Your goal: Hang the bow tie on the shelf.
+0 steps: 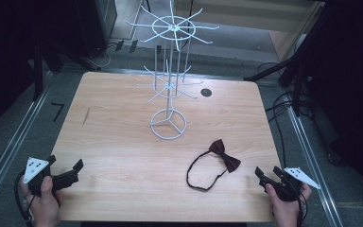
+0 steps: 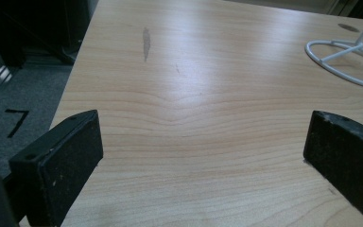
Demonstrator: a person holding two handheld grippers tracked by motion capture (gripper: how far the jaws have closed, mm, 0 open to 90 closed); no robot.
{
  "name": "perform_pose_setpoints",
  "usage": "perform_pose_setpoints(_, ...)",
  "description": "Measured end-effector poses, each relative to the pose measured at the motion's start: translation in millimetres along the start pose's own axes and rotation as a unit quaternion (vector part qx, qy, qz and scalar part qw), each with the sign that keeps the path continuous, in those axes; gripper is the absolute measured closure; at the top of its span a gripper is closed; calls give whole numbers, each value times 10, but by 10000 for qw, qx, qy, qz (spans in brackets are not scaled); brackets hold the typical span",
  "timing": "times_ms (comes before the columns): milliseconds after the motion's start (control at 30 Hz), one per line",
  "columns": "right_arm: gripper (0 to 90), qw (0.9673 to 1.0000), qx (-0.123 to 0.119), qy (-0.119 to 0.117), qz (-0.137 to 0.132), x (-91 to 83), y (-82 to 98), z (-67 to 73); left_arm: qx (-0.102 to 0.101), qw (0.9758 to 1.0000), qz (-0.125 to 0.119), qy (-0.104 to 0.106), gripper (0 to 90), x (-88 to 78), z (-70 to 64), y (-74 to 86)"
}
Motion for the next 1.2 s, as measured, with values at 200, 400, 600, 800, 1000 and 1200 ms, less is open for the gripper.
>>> perform_pose_setpoints(200,193,9998,64,131,148,-48,-64,-35,203,9998,56,-51,0,17,-48,40)
perform_pose_setpoints(400,214,9991,-76,-2,424,-64,-194,7,228,9997,50,-115,0,17,-55,55)
perform_pose_setpoints(600,211,9905,-289,-176,1332,17,-328,195,178,9997,126,-93,0,31,-48,54)
perform_pose_setpoints(800,216,9816,-741,-252,1741,96,-431,338,118,9998,159,-66,0,57,-38,47)
perform_pose_setpoints(1000,224,9752,-881,-410,1988,180,-485,452,120,9998,183,-34,0,51,-42,52)
perform_pose_setpoints(1200,238,9688,-993,-556,2201,252,-519,542,118,9996,251,-18,0,60,-44,56)
Point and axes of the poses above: each handheld gripper's, and its own axes: x roughly forward along the jaws, y roughly out of its underside, z roughly to its left, the point moved 7 cm from there along x, roughly forward along the jaws, and after that the axes turned 8 degrees about -x, right-handed, at the moved point
